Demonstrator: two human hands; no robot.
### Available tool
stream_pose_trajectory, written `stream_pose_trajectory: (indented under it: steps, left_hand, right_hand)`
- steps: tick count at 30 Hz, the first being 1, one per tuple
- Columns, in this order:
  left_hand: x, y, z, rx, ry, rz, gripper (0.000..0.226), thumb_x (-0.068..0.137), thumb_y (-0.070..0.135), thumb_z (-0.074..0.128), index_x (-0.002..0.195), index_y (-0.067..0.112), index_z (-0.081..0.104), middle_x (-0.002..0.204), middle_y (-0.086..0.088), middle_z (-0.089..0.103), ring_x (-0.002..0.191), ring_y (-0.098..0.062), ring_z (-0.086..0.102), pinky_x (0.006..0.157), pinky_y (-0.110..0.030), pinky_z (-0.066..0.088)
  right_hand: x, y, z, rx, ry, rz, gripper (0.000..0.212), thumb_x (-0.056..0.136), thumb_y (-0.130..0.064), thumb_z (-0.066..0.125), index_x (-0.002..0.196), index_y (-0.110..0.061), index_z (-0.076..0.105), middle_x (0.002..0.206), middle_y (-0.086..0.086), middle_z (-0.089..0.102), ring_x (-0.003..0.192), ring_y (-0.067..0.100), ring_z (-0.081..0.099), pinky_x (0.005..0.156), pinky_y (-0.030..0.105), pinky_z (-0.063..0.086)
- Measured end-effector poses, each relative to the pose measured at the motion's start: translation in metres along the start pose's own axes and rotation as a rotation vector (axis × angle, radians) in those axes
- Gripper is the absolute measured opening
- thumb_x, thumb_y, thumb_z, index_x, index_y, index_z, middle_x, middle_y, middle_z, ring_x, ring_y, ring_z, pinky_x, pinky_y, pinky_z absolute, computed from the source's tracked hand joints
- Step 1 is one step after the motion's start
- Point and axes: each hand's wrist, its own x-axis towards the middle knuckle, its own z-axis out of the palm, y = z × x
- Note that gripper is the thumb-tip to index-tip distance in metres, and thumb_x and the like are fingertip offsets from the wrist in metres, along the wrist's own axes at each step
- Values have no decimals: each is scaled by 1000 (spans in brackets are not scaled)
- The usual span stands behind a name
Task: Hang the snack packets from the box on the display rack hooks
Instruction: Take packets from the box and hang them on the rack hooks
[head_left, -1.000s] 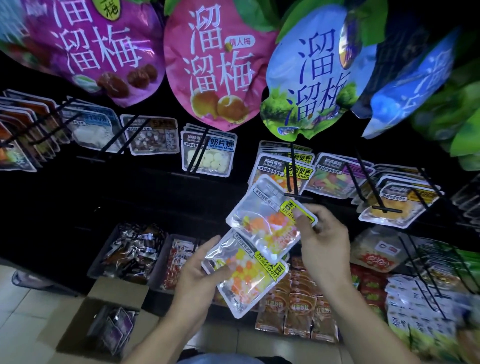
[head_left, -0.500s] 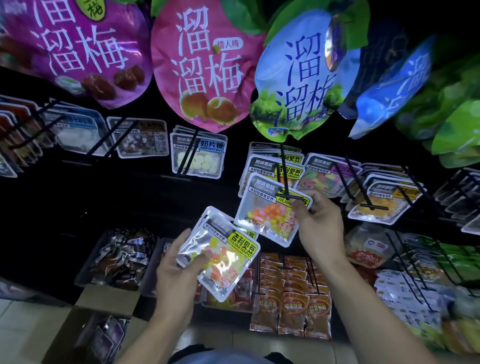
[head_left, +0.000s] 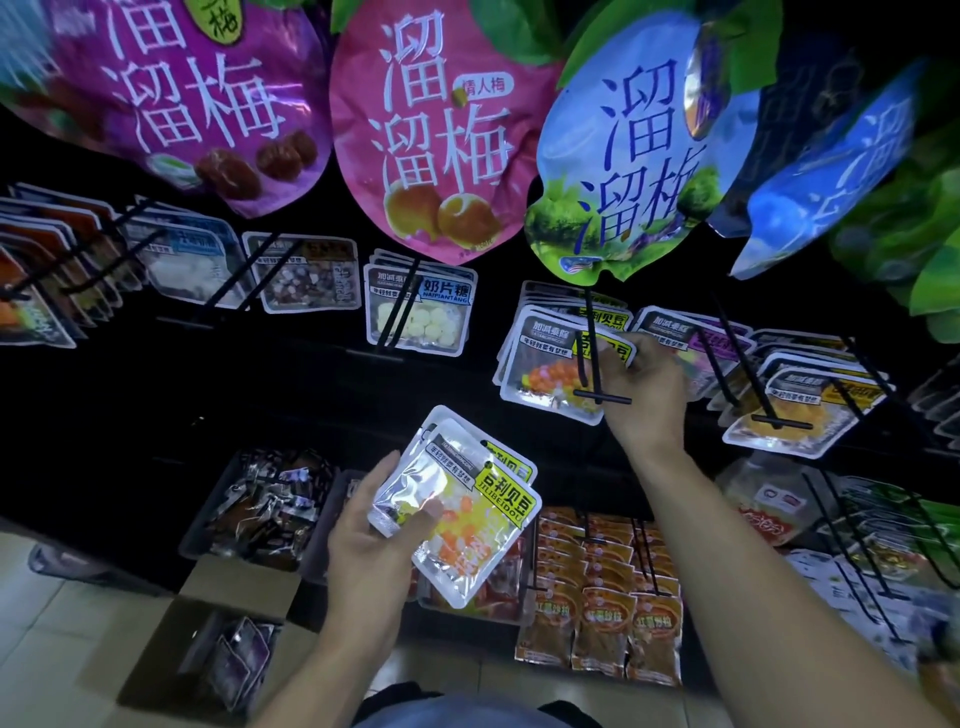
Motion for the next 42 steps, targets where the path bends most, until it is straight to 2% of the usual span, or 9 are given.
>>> stream_pose_trajectory:
  steps: [8, 13, 16, 21, 25, 30, 32, 37, 42]
  left_hand:
    - [-4, 8, 0, 21, -5, 14, 58, 84, 1, 77, 126, 39, 66, 112, 11, 78, 95, -26, 78, 71, -43, 65]
    - [-6, 8, -1, 5, -14, 25, 58, 83, 2, 78, 123, 43, 67, 118, 7, 77, 98, -27, 78, 76, -46, 64]
    - [-7, 8, 1, -3, -33, 31, 58, 84, 1, 77, 124, 42, 66, 117, 6, 77, 100, -30, 77, 73, -45, 64]
    - [-7, 10, 9, -24, -48, 43, 57, 82, 0, 77, 125, 35, 65, 115, 2, 78, 104, -28, 76, 88, -49, 61]
    - [-7, 11, 16, -31, -66, 43, 58, 82, -4, 76, 128, 30, 63, 116, -1, 77, 105, -27, 75, 88, -47, 62]
    - [-7, 12, 19, -53, -76, 52, 57, 84, -2, 75, 128, 31, 62, 112, 4, 78, 102, -22, 77, 81, -38, 64]
    - [-6, 14, 17, -70, -65, 51, 52, 89, -2, 70, 129, 30, 61, 107, 10, 79, 96, -18, 78, 72, -31, 65]
    - [2, 12, 3, -5, 25, 58, 49, 94, 1, 68, 130, 33, 63, 97, 14, 79, 93, -16, 78, 75, -34, 66]
    - [4, 9, -1, -35, 93, 53, 48, 93, -3, 69, 123, 35, 66, 107, 8, 77, 88, -12, 78, 63, -22, 61]
  right_hand:
    - [1, -3, -2, -96, 96, 58, 25, 92, -43, 71, 108, -23, 71, 80, 3, 67, 75, 22, 65, 67, 36, 53]
    - [-39, -1, -15, 212, 147, 85, 26, 90, -24, 78, 109, -19, 62, 100, -4, 67, 82, 1, 65, 75, 20, 51]
    - [-84, 0, -16, 281, -27, 174, 15, 90, -29, 77, 94, -25, 64, 89, -2, 68, 81, 18, 66, 76, 40, 57]
    - [-137, -13, -20, 297, -321, 259, 28, 76, -48, 80, 86, -24, 69, 82, 3, 70, 83, 28, 65, 76, 35, 54]
    - [-137, -14, -20, 255, -503, 289, 15, 83, -39, 80, 85, -26, 73, 87, -2, 77, 87, 26, 72, 83, 43, 58]
    - [-137, -15, -21, 299, -411, 352, 22, 98, -28, 66, 85, -11, 58, 76, 20, 67, 64, 26, 57, 57, 29, 48]
    - [-137, -17, -21, 316, -352, 389, 21, 101, -29, 61, 89, -13, 54, 76, 30, 60, 55, 24, 48, 51, 34, 44]
    - [-120, -29, -36, 347, -200, 275, 8, 102, -22, 58, 100, -26, 64, 80, -2, 76, 75, 25, 72, 76, 49, 58]
    - [-97, -31, -44, 327, -152, 171, 12, 103, -22, 59, 99, -27, 68, 82, -15, 74, 78, 0, 70, 64, 16, 52]
